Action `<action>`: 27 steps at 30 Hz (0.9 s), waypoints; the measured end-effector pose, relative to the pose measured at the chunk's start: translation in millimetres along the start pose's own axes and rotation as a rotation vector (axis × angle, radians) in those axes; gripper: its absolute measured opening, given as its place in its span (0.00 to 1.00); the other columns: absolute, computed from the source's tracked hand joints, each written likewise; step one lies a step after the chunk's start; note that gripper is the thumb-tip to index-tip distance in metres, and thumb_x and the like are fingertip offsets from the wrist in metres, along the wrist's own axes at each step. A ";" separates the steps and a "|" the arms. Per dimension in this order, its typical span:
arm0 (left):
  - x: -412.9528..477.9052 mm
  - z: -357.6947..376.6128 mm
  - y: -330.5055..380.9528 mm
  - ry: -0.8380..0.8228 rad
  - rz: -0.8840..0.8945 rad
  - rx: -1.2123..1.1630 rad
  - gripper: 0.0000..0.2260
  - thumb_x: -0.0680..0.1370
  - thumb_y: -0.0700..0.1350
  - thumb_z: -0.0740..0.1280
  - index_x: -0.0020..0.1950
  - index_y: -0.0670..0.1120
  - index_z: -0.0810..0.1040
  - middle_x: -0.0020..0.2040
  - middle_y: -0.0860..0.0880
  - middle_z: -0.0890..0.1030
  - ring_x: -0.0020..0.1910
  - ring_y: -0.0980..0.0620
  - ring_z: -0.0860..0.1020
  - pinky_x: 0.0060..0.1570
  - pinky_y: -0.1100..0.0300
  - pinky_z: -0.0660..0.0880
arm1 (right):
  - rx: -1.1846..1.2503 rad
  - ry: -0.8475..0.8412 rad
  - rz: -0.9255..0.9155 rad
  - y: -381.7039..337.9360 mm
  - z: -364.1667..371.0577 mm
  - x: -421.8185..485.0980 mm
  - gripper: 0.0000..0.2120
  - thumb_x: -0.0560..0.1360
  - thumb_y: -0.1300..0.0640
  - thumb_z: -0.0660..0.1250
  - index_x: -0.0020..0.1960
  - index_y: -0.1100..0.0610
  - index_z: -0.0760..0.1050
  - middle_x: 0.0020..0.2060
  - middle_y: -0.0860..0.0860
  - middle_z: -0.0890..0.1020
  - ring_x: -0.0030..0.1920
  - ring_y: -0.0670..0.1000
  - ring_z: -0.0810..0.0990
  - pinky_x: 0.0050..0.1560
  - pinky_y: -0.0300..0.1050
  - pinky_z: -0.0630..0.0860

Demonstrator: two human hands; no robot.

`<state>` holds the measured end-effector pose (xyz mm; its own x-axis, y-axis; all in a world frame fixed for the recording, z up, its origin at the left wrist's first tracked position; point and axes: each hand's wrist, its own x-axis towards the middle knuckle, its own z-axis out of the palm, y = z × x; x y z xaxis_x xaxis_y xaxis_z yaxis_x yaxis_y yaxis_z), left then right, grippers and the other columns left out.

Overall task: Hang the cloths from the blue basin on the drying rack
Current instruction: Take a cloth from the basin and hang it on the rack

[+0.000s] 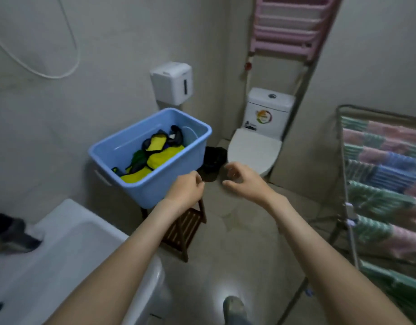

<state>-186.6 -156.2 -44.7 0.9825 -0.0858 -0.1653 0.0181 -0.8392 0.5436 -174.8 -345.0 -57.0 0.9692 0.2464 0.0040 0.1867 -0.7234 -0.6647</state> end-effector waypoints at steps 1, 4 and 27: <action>9.8 -6.8 -8.6 0.022 -0.035 -0.014 0.09 0.81 0.46 0.60 0.56 0.44 0.75 0.54 0.45 0.79 0.53 0.47 0.76 0.49 0.55 0.73 | 0.001 -0.023 -0.023 -0.2 3.3 22.7 0.21 0.75 0.53 0.68 0.66 0.54 0.69 0.54 0.51 0.76 0.56 0.49 0.73 0.58 0.43 0.69; 43.3 -26.3 -34.1 0.136 -0.148 0.001 0.11 0.80 0.45 0.60 0.59 0.44 0.76 0.57 0.44 0.80 0.56 0.44 0.76 0.47 0.56 0.70 | 0.018 -0.087 -0.119 -1.7 15.0 89.5 0.20 0.75 0.52 0.67 0.66 0.53 0.70 0.52 0.48 0.75 0.55 0.50 0.74 0.56 0.44 0.72; 197.8 -86.3 -176.6 0.007 -0.618 -0.115 0.04 0.78 0.41 0.63 0.44 0.44 0.71 0.40 0.44 0.71 0.38 0.49 0.71 0.42 0.57 0.69 | -0.549 -1.091 -0.508 -74.7 178.8 375.7 0.25 0.77 0.65 0.58 0.73 0.54 0.64 0.70 0.54 0.69 0.68 0.56 0.68 0.68 0.53 0.67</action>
<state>20.5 21.3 -102.4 0.7850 0.4006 -0.4725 0.6029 -0.6693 0.4343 146.6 -83.0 -139.4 0.1947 0.7682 -0.6098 0.7792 -0.4987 -0.3795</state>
